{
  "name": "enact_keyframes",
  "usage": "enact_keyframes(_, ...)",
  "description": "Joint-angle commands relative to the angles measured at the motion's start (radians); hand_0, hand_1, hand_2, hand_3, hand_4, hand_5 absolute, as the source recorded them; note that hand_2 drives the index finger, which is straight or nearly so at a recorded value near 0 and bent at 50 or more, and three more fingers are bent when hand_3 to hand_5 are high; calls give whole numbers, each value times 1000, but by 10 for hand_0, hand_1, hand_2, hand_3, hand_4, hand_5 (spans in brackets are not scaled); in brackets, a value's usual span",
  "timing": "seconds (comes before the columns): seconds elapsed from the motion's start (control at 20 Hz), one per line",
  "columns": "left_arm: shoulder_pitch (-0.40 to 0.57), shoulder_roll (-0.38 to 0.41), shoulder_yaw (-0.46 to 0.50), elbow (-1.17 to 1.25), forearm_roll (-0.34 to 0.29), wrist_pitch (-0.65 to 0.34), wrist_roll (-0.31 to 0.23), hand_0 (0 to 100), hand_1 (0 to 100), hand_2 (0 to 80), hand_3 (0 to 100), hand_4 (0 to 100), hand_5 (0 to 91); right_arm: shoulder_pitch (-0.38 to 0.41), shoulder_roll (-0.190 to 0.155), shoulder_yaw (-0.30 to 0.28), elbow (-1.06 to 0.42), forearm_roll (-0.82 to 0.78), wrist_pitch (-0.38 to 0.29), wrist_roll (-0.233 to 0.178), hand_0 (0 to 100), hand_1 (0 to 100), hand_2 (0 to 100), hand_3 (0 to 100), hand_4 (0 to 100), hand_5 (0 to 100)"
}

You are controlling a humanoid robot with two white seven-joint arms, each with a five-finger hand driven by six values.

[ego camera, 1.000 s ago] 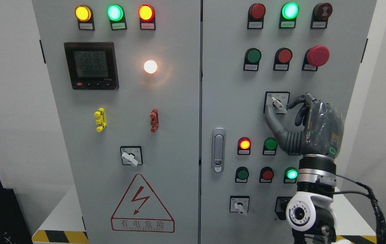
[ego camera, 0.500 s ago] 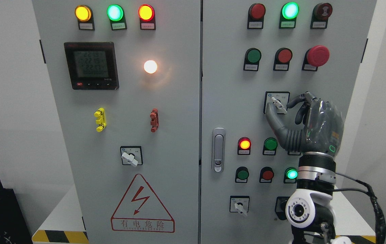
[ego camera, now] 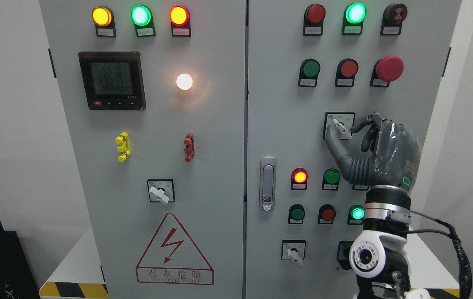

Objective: Rotate and turn off gray switch

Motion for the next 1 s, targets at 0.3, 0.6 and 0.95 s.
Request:
enact_keyframes(0.3,-9,-1,8,-25,20,-1,-1,120,389,0,0,0,0,0,-1,29,4,0,1,0,196,432,617,981,1000,1000)
enact_keyframes(0.6,-9,-1,8,-25,20,-1,-1,120,389,0,0,0,0,-2,-1,29,4,0,1,0,207,432,626,983,1000,1000)
enact_keyframes(0.95,-9,1,8,-25,20,-1,-1,120,389,0,0,0,0,-4,-2,29,4,0,1,0,222,436,641,987,1000,1000)
